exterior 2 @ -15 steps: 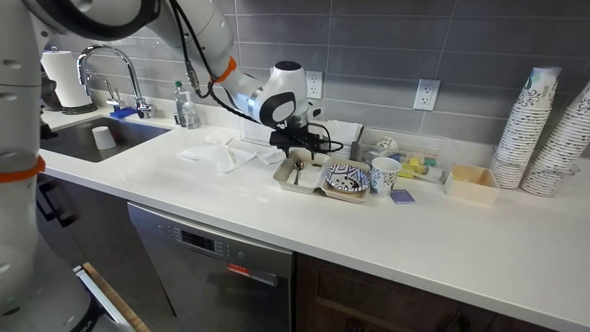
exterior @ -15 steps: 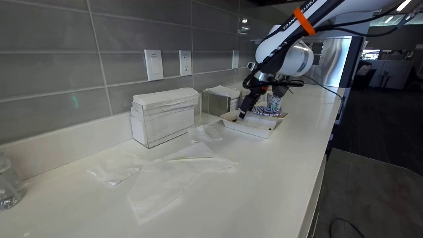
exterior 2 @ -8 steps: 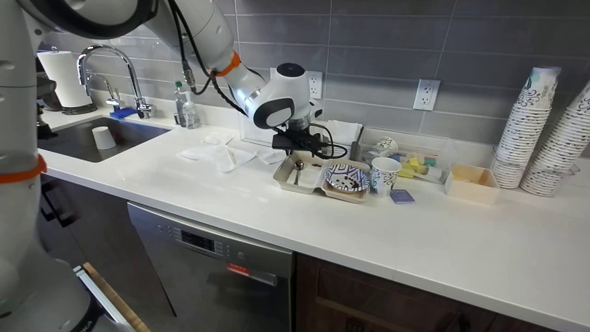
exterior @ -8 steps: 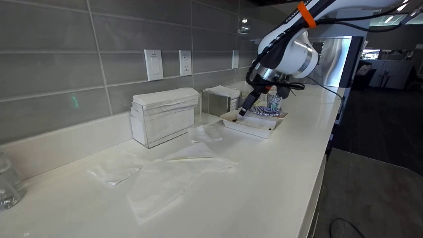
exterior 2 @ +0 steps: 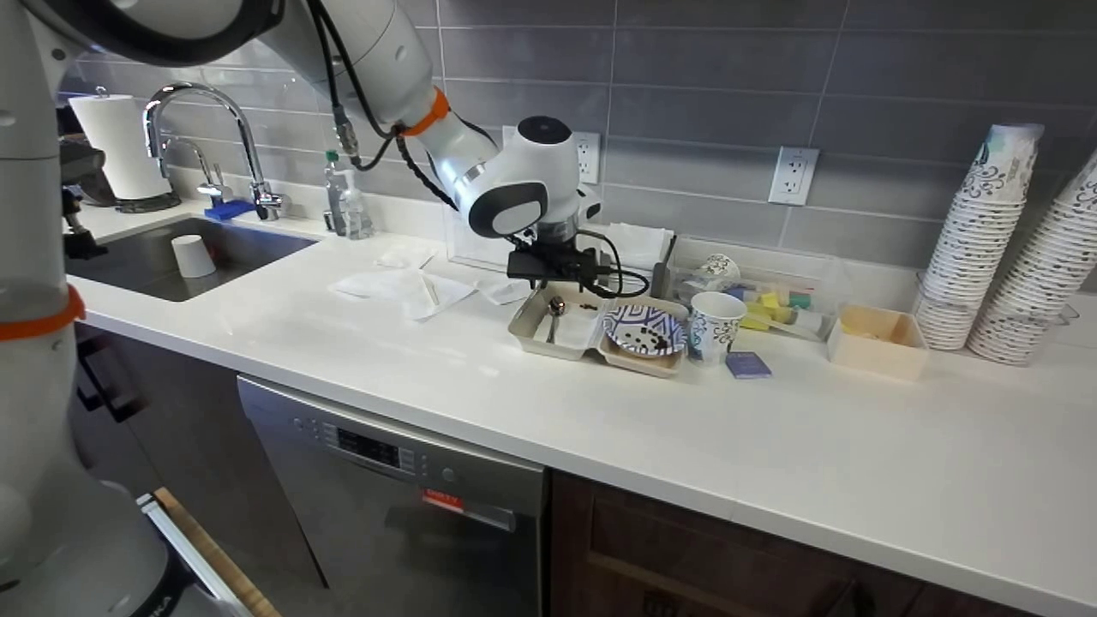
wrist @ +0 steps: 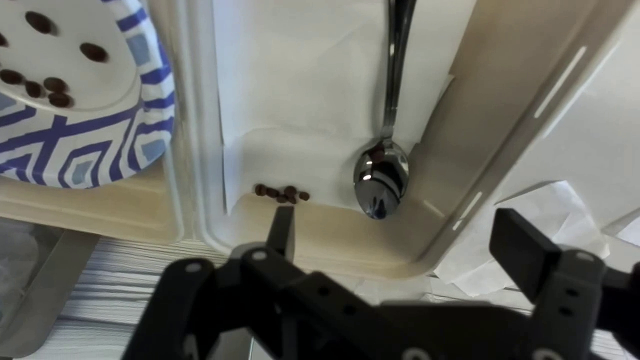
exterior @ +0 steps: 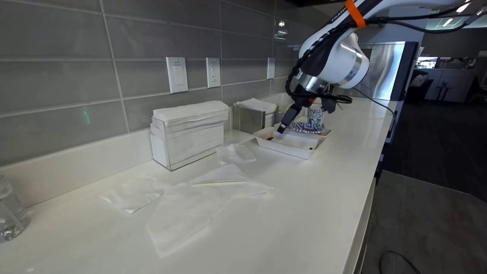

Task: Pick up the spoon from the left side of the take away pack, scoop some of the contents on the same side of the take away pack, place them in the mug and place the spoon in the bowl

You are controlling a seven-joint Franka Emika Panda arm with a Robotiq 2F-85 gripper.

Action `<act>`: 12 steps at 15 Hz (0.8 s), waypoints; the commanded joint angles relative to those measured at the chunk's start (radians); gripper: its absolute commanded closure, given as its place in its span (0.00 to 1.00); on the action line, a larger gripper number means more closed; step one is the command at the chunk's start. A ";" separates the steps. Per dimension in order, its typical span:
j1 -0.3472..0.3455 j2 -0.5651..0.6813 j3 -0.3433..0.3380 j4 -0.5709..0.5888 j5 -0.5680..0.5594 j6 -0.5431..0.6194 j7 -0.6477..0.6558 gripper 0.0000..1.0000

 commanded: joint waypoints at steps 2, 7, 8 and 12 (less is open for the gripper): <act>-0.005 0.006 0.030 -0.007 0.083 0.029 -0.132 0.00; -0.093 0.026 0.147 -0.026 0.271 0.108 -0.381 0.00; -0.112 0.028 0.163 -0.027 0.310 0.103 -0.415 0.00; -0.160 0.029 0.191 -0.035 0.413 0.101 -0.514 0.18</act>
